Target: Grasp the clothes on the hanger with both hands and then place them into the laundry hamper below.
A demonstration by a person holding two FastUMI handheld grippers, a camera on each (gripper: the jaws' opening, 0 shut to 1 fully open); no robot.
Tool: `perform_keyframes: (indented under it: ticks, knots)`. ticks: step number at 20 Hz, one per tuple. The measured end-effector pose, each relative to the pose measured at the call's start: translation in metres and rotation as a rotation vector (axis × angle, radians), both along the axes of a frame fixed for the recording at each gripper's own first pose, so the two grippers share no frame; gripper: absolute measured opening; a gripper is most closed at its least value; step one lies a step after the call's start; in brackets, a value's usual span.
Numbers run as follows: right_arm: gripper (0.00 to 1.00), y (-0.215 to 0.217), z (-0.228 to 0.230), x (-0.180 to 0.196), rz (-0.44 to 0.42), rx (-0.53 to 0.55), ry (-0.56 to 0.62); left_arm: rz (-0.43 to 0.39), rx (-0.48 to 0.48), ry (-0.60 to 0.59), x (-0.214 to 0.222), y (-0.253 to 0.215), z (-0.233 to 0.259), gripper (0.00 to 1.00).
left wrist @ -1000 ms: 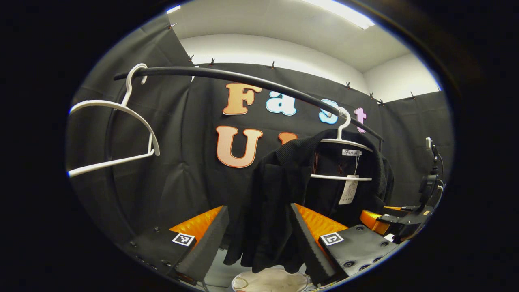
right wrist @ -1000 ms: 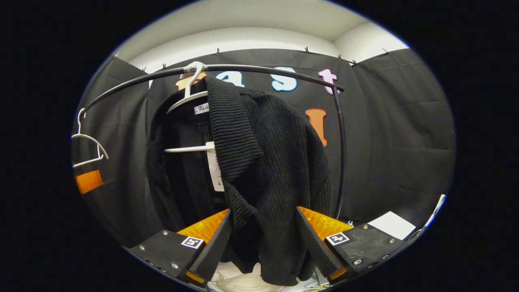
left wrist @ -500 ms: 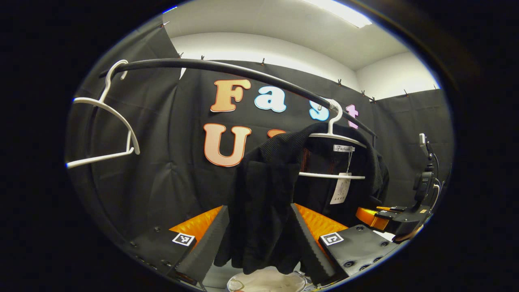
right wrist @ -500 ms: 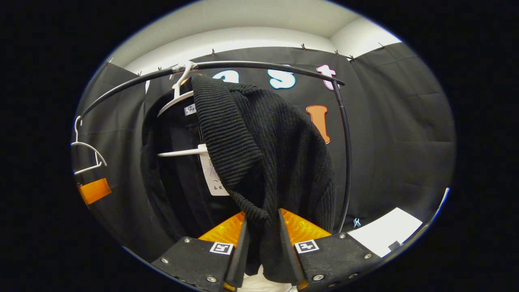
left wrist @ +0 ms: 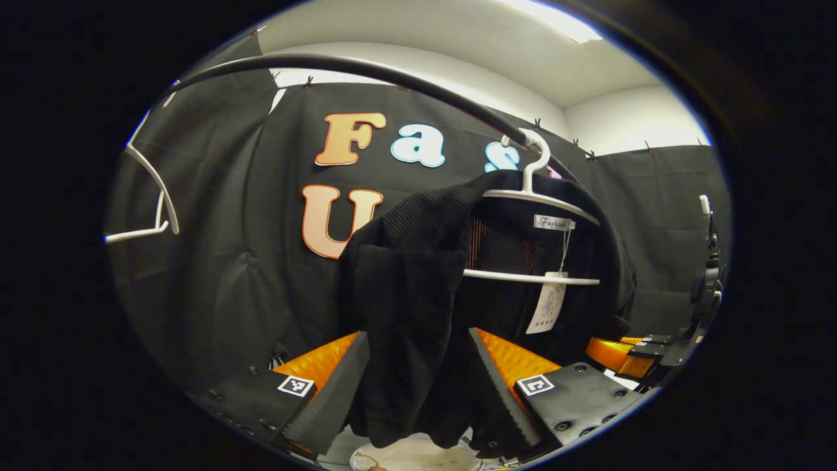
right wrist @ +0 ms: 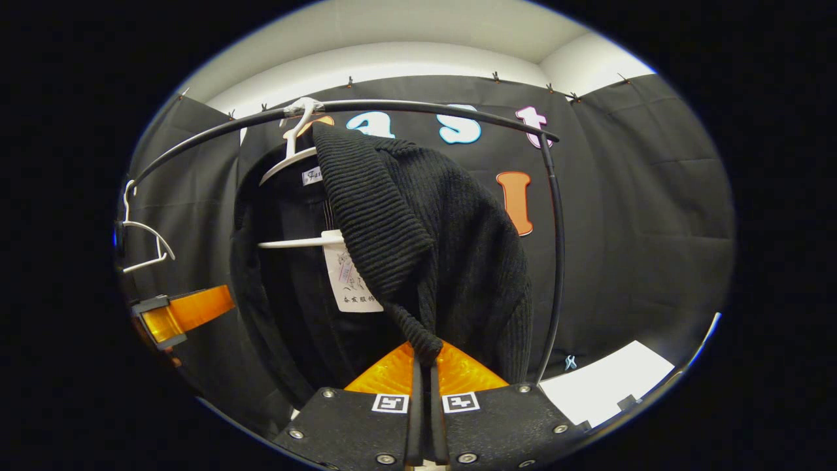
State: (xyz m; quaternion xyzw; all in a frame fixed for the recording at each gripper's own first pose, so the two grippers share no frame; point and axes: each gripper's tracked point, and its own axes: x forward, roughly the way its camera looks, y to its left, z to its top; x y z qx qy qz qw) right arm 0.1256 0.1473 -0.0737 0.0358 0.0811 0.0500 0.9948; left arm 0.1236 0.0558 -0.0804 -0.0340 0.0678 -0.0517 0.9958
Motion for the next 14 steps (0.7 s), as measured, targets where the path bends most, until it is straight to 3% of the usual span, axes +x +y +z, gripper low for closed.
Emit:
perform_keyframes:
  ticks: [2, 3, 5, 7, 10, 14]
  knots:
    - [0.11, 0.001, 0.001, -0.003, 0.008, 0.005, 0.006, 0.008, 0.014, 0.014, 0.014, 0.002, -0.011, 0.97]
    - [0.04, 0.001, 0.001, -0.003, 0.011, 0.005, 0.008, 0.013, 0.020, 0.022, 0.022, 0.003, -0.018, 0.97]
    - [0.04, 0.001, 0.002, -0.004, 0.013, 0.005, 0.010, 0.015, 0.027, 0.037, 0.034, 0.004, -0.028, 0.93]
    - [0.04, 0.001, 0.003, -0.005, 0.015, 0.006, 0.013, 0.014, 0.034, 0.040, 0.047, 0.006, -0.035, 0.97]
    - [0.04, 0.000, 0.004, -0.007, 0.011, 0.009, 0.017, 0.006, 0.034, 0.040, 0.058, 0.004, -0.039, 0.93]
    - [0.04, -0.002, 0.008, -0.011, -0.002, 0.048, 0.025, -0.032, 0.029, 0.051, 0.063, -0.003, -0.042, 0.95]
